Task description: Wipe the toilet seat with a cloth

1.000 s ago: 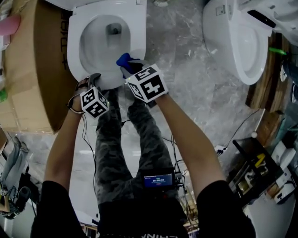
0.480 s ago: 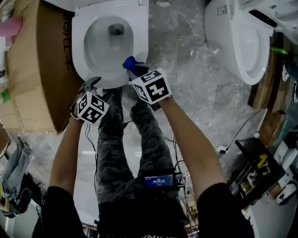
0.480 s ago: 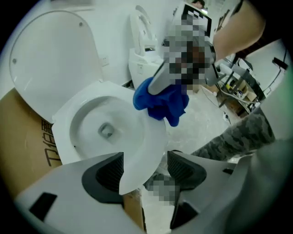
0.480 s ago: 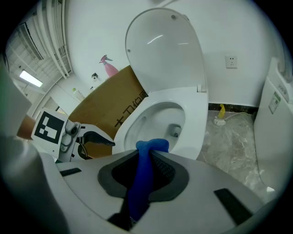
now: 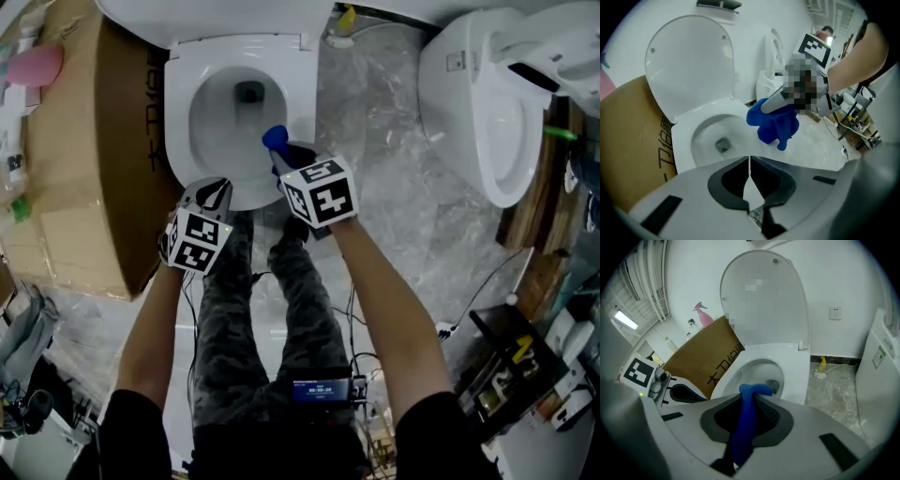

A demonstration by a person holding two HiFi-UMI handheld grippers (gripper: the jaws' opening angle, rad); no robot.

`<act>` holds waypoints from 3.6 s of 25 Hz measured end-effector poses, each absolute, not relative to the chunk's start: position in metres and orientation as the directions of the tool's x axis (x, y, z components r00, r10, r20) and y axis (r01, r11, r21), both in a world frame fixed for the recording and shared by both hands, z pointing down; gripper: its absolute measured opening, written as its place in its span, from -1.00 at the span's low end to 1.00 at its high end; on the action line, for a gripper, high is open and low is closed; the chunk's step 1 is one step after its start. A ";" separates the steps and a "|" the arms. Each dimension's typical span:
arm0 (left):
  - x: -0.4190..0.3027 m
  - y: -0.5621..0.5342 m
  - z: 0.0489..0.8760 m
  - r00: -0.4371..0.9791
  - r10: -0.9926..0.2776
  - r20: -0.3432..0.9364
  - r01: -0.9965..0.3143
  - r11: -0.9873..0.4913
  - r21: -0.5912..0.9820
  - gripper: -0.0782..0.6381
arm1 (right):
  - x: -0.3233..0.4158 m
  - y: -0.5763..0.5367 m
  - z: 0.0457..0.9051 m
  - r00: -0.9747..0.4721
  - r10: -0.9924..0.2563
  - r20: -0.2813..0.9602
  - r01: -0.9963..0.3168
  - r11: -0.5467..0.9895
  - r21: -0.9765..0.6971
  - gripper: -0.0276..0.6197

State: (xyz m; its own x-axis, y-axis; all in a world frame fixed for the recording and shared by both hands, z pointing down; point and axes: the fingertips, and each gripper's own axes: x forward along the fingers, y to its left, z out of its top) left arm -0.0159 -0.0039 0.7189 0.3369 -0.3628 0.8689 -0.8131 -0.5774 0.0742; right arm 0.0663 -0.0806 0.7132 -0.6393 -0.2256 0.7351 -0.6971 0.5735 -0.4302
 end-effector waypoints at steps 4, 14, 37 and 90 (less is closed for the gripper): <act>-0.025 -0.029 0.719 0.361 -0.378 0.853 -0.833 -0.542 0.112 -0.75 | 0.051 -0.111 0.716 -0.620 -0.246 0.745 -0.711 0.576 -0.402 -0.73; -0.072 -0.100 0.734 0.342 -0.397 0.852 -0.886 -0.440 0.150 -0.75 | 0.007 -0.205 0.735 -0.567 -0.303 0.766 -0.760 0.551 -0.345 -0.73; -0.138 -0.167 0.759 0.269 -0.451 0.851 -0.957 -0.027 0.288 -0.75 | -0.091 -0.299 0.784 -0.491 -0.323 0.809 -0.737 0.649 -0.188 -0.73; -0.137 0.092 0.778 0.125 -0.400 0.908 -0.911 0.315 0.265 -0.75 | -0.198 0.025 0.795 -0.511 0.414 0.753 0.050 0.889 -0.455 -0.73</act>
State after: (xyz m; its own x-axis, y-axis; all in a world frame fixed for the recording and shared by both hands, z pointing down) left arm -0.1370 0.0922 0.7781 0.1254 -0.3996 0.9080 -0.9114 0.3153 0.2647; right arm -0.1985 0.0251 0.7952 -0.5112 0.4141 0.7531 0.0495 0.8890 -0.4552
